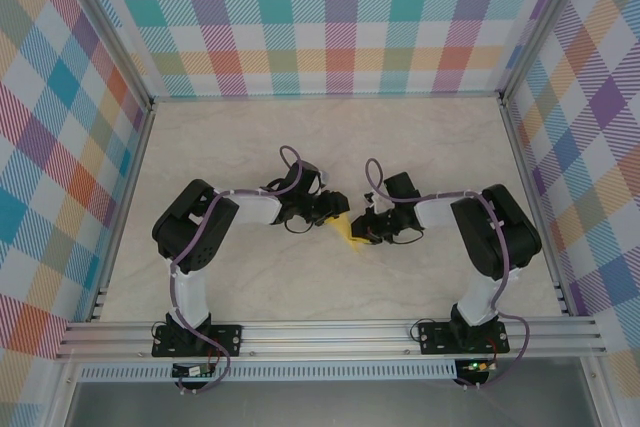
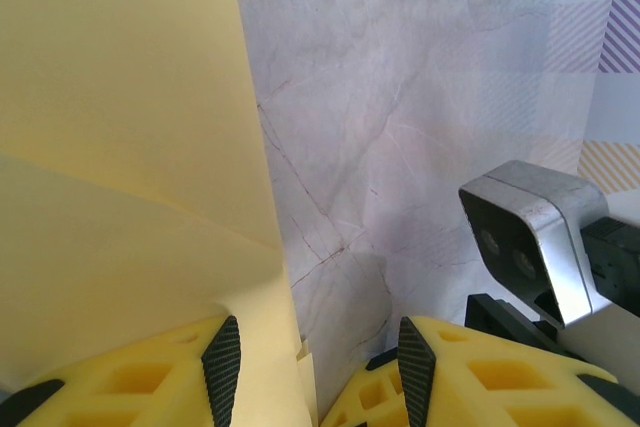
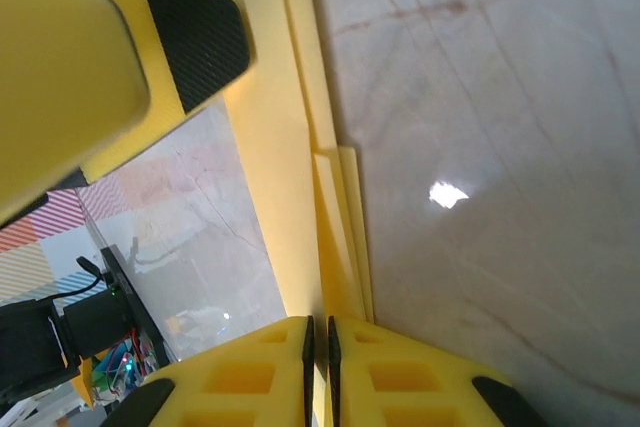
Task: Fold a paper plane with a square sheet of paper (pick it up from the middle)
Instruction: Fold the wing for the fifth time at the center of the table.
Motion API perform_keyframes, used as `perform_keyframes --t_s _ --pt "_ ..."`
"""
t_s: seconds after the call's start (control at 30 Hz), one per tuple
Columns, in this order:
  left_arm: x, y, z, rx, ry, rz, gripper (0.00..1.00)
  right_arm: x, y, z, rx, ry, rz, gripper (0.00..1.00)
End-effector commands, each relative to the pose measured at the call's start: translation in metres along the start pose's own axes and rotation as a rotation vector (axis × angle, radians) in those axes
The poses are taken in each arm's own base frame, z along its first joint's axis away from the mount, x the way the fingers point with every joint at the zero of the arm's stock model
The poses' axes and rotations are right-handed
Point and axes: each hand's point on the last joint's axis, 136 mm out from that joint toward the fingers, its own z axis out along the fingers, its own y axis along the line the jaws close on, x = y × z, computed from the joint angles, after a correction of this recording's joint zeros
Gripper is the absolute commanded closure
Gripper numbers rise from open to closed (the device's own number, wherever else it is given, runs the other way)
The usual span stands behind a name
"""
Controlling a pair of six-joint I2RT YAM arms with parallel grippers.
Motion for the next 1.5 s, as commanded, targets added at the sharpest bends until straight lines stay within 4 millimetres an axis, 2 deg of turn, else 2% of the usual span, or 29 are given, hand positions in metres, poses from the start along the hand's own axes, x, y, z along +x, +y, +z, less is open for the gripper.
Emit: perform_keyframes --t_s 0.0,0.07,0.4,0.63,0.8,0.97,1.03,1.23,1.47 --pt "0.013 0.018 0.011 -0.057 0.048 -0.009 0.52 0.022 -0.008 -0.003 0.041 0.066 0.043 0.84" --pt "0.013 0.018 0.011 -0.060 0.048 -0.010 0.52 0.023 -0.007 -0.003 0.035 0.074 0.041 0.85" --pt "0.013 0.018 0.012 -0.061 0.053 -0.011 0.52 0.027 -0.032 -0.001 0.168 0.076 0.073 0.89" --pt "0.014 0.020 0.013 -0.064 0.059 -0.012 0.52 0.016 -0.003 -0.015 0.109 0.018 0.011 0.82" --pt "0.015 0.021 0.014 -0.067 0.062 -0.015 0.52 0.009 0.012 -0.023 0.076 -0.019 -0.030 0.71" --pt "0.015 0.020 0.014 -0.065 0.063 -0.014 0.52 0.009 0.024 -0.017 0.030 0.003 -0.055 0.63" --pt "0.015 0.021 0.014 -0.066 0.064 -0.014 0.52 0.009 0.023 -0.014 0.046 0.005 -0.058 0.61" --pt "0.016 0.021 0.014 -0.066 0.068 -0.014 0.52 0.009 0.018 -0.004 0.088 0.028 -0.066 0.64" --pt "0.016 0.020 0.013 -0.065 0.068 -0.013 0.52 0.014 -0.004 0.002 0.159 0.044 -0.032 0.81"
